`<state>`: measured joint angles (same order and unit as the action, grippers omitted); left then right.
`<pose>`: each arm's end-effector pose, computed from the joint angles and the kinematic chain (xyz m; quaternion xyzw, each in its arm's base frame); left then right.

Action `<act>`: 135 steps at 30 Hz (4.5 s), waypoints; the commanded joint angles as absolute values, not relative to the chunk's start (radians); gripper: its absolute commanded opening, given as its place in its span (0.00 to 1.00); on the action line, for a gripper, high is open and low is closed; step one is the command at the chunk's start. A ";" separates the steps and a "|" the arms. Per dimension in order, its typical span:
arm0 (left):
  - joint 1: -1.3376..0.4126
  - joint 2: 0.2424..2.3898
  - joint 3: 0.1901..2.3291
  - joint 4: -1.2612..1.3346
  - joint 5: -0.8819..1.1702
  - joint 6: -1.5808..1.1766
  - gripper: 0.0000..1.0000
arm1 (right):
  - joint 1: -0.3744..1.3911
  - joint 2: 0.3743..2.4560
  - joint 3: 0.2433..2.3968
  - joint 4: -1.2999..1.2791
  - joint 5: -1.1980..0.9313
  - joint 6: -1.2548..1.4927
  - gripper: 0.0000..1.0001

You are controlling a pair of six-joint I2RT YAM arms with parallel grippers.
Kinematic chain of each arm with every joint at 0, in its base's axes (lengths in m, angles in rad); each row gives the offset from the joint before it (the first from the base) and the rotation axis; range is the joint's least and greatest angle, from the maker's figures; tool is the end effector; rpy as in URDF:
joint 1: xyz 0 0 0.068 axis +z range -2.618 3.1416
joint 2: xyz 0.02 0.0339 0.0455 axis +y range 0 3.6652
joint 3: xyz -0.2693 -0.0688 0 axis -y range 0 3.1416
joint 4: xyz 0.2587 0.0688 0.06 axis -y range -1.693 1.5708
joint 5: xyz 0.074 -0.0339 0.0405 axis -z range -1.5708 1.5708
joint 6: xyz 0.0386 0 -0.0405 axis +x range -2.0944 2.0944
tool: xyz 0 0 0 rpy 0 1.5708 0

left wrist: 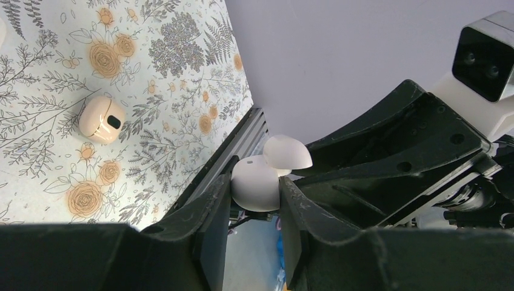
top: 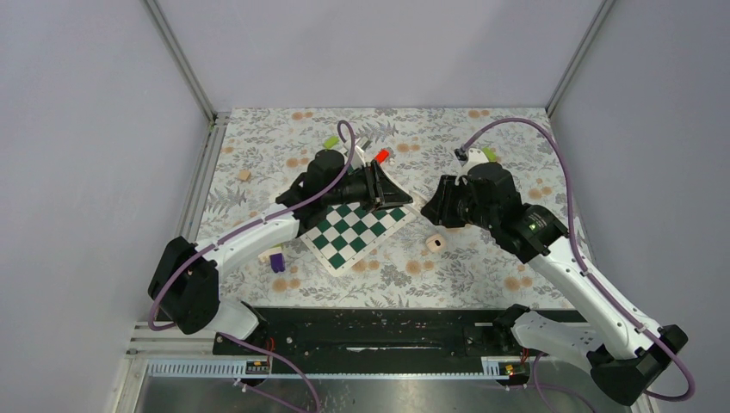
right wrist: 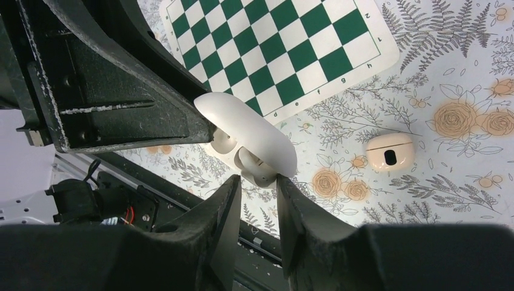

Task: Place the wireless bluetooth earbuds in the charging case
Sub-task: Adjust the earbud with the charging case.

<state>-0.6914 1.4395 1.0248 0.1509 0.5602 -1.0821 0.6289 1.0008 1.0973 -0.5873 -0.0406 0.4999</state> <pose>0.2555 -0.2381 0.3033 0.0168 0.7811 -0.5915 0.1991 0.1816 0.1340 0.3718 -0.0657 0.8551 0.2897 0.4250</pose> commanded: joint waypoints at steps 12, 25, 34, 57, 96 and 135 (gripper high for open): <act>-0.678 1.415 1.010 0.242 0.576 -1.097 0.00 | 0.639 1.005 1.088 -0.519 -0.005 0.571 0.25; -0.641 1.431 0.915 0.552 0.663 -1.297 0.00 | 0.641 0.979 1.057 -0.479 -0.008 0.585 0.22; -0.637 1.431 0.917 0.557 0.660 -1.296 0.00 | 0.640 0.975 1.056 -0.484 -0.022 0.583 0.21; -0.637 1.411 0.908 0.561 0.650 -1.291 0.00 | 0.641 0.937 1.017 -0.436 -0.008 0.620 0.18; -0.638 1.349 0.939 0.351 0.571 -1.135 0.00 | 0.659 1.026 1.120 -0.439 -0.035 0.638 0.40; -0.638 1.335 0.939 0.351 0.611 -1.126 0.00 | 0.660 0.997 1.179 -0.525 0.148 0.557 0.61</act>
<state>-0.6357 1.3731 0.9066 0.3065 0.5831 -1.1473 0.6537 1.0164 1.1316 -0.5270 0.0887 0.5797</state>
